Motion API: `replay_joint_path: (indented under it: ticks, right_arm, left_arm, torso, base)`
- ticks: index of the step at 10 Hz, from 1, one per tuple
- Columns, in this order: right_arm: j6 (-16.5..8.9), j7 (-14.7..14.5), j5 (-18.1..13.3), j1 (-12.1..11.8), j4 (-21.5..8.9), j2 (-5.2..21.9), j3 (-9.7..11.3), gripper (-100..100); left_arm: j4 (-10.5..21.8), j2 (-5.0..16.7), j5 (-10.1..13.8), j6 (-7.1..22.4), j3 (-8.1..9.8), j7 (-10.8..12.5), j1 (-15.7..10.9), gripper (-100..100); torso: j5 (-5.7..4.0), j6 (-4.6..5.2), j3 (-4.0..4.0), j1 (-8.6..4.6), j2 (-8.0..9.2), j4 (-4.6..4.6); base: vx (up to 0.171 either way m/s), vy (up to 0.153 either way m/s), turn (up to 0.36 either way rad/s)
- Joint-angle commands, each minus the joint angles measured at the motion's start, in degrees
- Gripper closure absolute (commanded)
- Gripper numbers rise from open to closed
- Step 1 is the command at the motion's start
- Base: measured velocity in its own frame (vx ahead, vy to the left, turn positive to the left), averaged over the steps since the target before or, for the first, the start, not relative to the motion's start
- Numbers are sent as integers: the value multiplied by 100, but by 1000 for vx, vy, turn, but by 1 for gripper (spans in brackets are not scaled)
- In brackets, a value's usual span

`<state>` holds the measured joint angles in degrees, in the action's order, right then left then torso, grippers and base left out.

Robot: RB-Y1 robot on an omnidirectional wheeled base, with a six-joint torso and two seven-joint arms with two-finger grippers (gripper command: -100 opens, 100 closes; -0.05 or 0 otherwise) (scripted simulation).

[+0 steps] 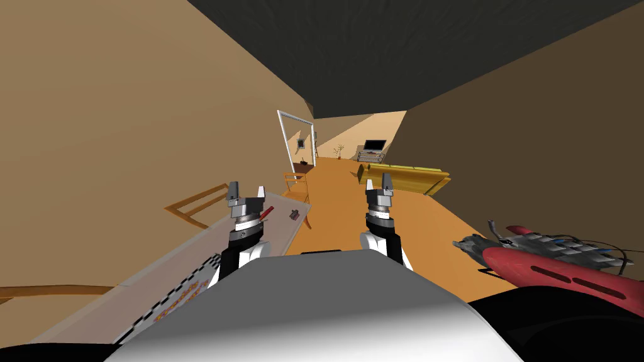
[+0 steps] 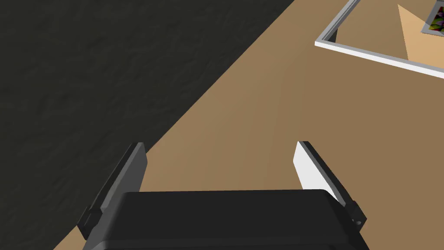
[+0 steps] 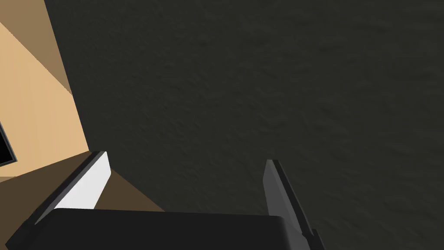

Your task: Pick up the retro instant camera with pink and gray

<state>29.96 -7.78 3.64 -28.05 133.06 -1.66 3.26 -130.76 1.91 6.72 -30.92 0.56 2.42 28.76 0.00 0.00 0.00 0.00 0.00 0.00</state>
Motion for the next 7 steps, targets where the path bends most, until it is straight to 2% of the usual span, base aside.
replay_joint_path:
  ticks: [1, 4, 6, 7]
  right_arm:
    - [0, 0, 0, 0, 0, 0, 0, 0]
    - [0, 0, 0, -1, 0, -2, 2, 0]
    - [0, 0, 0, -1, 0, -1, 1, 0]
    - [0, 0, 0, -1, 0, -1, 1, 0]
  left_arm:
    - [202, 107, 43, 71, 42, 29, -92, -100]
    - [675, 273, 140, 239, 142, 96, -308, -100]
    - [1093, 376, 224, 392, 233, 157, -509, -100]
    - [1115, 376, 224, 392, 233, 157, -509, -100]
  torso:
    - [0, 0, 0, 0, 0, 0]
    - [-16, 1, -15, -72, -26, -6]
    - [-13, 0, -18, -55, -32, -7]
    - [-12, 0, -22, -52, -37, -8]
  base:
    - [14, -86, 29]
    - [58, -187, 56]
    - [85, -136, 75]
    - [61, -93, 29]
